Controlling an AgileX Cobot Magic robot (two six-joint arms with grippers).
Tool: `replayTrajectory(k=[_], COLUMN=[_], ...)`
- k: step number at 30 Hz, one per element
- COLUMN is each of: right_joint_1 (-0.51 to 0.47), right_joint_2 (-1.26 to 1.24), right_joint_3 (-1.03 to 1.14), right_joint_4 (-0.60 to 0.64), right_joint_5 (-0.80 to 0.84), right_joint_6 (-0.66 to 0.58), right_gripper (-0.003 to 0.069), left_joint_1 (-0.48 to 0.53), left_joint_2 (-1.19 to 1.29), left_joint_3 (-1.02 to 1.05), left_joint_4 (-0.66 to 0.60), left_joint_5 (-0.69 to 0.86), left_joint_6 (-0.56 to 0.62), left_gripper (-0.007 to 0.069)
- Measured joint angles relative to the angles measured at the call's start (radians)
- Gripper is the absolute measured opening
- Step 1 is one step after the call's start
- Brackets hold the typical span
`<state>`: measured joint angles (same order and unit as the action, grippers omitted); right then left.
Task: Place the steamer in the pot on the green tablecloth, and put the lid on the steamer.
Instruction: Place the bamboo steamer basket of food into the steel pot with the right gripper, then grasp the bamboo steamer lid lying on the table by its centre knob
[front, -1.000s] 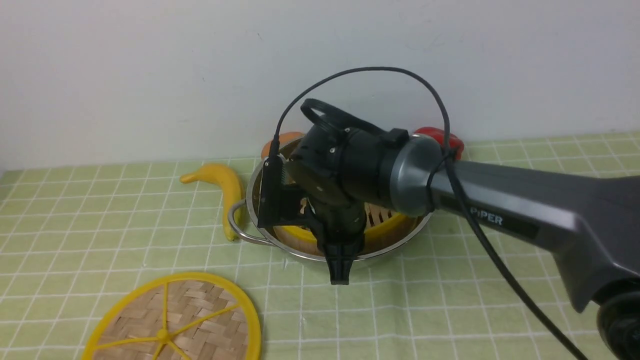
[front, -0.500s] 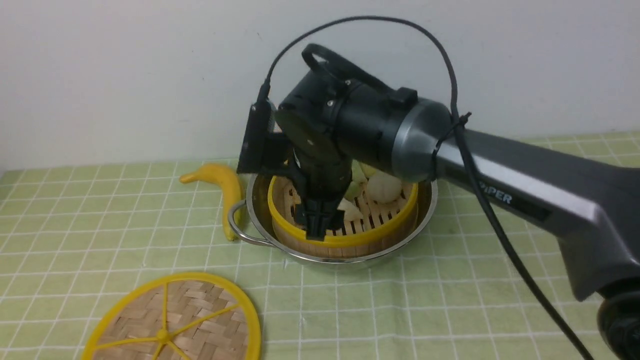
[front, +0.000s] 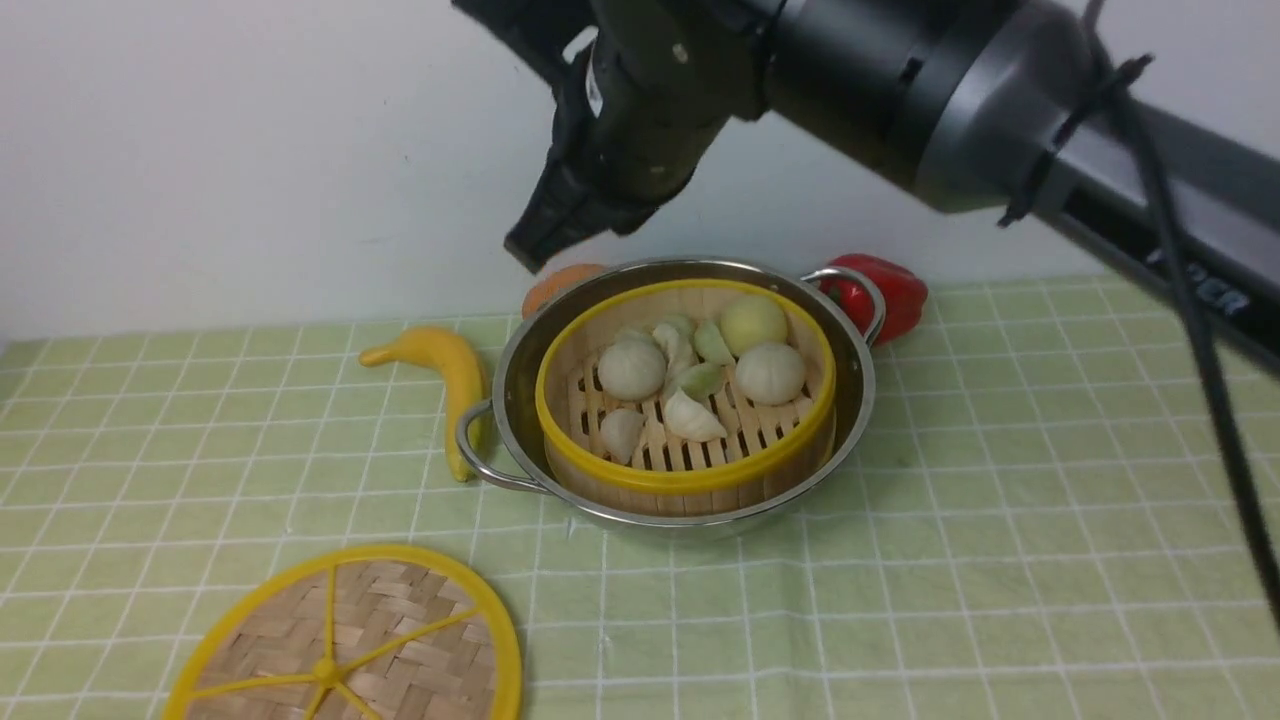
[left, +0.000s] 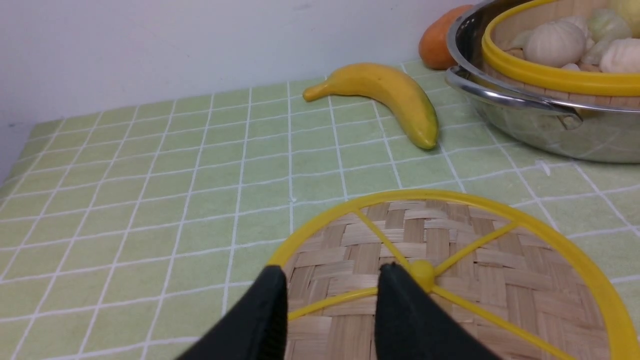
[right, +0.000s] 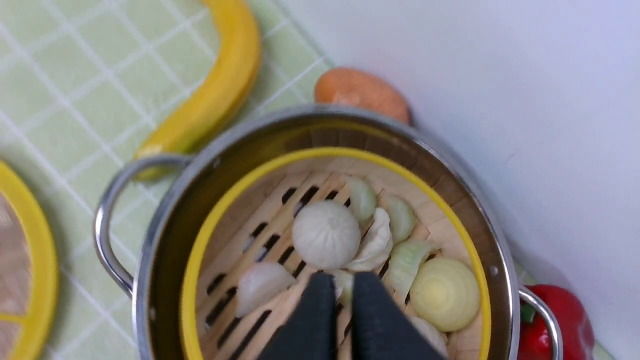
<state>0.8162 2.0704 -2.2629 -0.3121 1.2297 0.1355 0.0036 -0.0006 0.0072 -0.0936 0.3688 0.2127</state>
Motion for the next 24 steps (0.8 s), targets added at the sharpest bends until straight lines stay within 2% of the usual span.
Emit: replayTrajectory(k=[2,9,15,20,24], right_joint_1=[0.000,0.000,0.000,-0.001,-0.001], right_joint_2=[-0.030,-0.060,-0.059,-0.061,-0.150], right_joint_3=[-0.002,-0.006,-0.006,0.004,0.144], right_joint_4=[-0.003,0.052,0.112,0.100,0.082], right_joint_5=[0.000,0.000,0.000,0.000,-0.003], right_joint_6=[0.043,0.129,0.137,0.114,0.109], right_gripper=[-0.0014,-0.0015,-0.0008,-0.0003,0.0001], left_joint_1=[0.000,0.000,0.000,0.000,0.000], left_joint_2=[0.000,0.000,0.000,0.000,0.000], left_joint_3=[0.000,0.000,0.000,0.000,0.000], left_joint_4=[0.000,0.000,0.000,0.000,0.000], left_joint_5=[0.000,0.000,0.000,0.000,0.000], left_joint_6=[0.000,0.000,0.000,0.000,0.000], left_gripper=[0.0243,0.0243,0.0243,0.0243,0.0243])
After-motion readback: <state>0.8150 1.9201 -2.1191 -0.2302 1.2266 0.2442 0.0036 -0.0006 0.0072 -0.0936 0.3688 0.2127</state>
